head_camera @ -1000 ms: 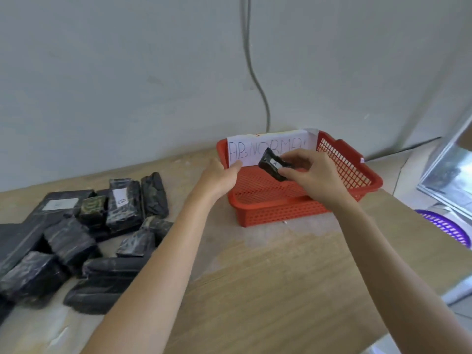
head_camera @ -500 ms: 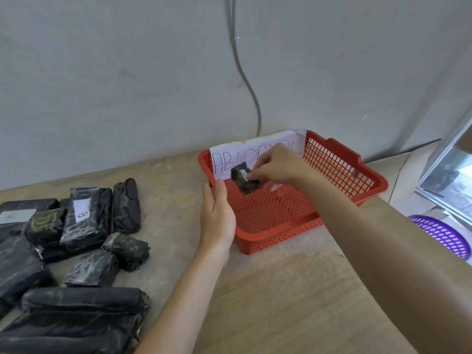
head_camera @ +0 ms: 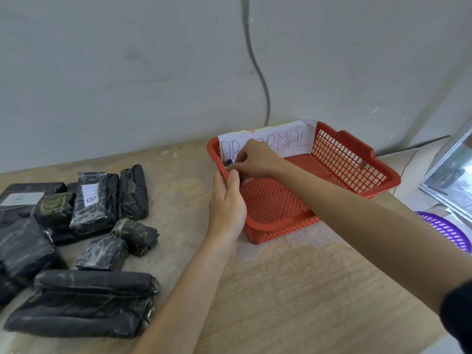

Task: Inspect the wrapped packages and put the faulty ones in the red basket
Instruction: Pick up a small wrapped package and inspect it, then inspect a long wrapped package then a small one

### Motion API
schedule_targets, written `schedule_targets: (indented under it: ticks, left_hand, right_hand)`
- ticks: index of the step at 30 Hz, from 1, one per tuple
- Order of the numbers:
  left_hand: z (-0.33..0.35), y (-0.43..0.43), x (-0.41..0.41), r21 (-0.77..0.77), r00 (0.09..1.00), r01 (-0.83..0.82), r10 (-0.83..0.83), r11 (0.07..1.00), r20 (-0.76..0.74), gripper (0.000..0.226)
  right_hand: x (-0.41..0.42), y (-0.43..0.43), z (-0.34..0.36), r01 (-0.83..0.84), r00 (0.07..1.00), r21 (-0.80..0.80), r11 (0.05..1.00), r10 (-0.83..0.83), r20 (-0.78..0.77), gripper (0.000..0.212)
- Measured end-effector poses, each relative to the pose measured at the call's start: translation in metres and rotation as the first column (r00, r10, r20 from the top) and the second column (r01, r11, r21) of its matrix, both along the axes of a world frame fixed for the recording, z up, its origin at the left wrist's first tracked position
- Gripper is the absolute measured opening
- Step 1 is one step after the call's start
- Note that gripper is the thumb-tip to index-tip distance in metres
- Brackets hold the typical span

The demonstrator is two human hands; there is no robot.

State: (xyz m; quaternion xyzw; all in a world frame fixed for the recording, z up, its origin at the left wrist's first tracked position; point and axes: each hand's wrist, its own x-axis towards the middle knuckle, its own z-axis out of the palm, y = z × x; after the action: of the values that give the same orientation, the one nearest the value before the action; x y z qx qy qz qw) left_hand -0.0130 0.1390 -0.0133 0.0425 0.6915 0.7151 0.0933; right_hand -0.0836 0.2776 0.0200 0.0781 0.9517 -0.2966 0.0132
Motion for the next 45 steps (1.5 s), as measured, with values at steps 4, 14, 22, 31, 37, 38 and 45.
schedule_targets:
  ticks: [4, 14, 22, 31, 37, 38, 45]
  left_hand:
    - [0.020, -0.026, -0.012, -0.145, 0.997, 0.079, -0.078, 0.986, 0.009, 0.038]
    - [0.073, -0.172, -0.124, -0.910, 0.962, -0.157, -0.149, 0.384, -0.229, 0.022]
    - [0.030, -0.143, -0.147, -0.967, 0.936, -0.069, -0.350, -0.245, 0.022, 0.067]
    - [0.036, -0.146, -0.149, -0.955, 0.854, -0.293, -0.460, -0.040, -0.243, 0.050]
    - [0.069, -0.171, -0.130, -0.516, 0.859, -0.230, -0.077, 0.825, -0.506, 0.078]
    - [0.074, -0.178, -0.123, -0.373, 0.881, -0.201, 0.001, 0.906, -0.473, 0.079]
    - [0.089, -0.224, -0.069, 0.381, 0.942, -0.069, 0.186, 0.922, -0.279, 0.066]
  right_hand:
    - [0.003, -0.004, 0.022, -0.085, 0.996, 0.367, 0.926, 0.085, 0.016, 0.031]
    - [0.057, -0.118, 0.061, -0.166, 0.907, -0.036, 0.985, 0.138, -0.398, 0.012]
    - [0.029, -0.153, -0.076, -0.168, 0.985, 0.262, 0.950, 0.175, -0.001, 0.051]
    - [0.034, -0.155, -0.087, -0.183, 0.982, 0.311, 0.933, 0.190, 0.006, 0.061]
    - [0.028, -0.152, -0.078, -0.148, 0.987, 0.240, 0.959, 0.159, -0.029, 0.048]
    - [0.025, -0.153, -0.069, -0.117, 0.991, 0.122, 0.986, 0.125, -0.057, 0.047]
    - [0.035, -0.200, 0.015, -0.263, 0.935, -0.920, 0.290, -0.159, -0.317, 0.053]
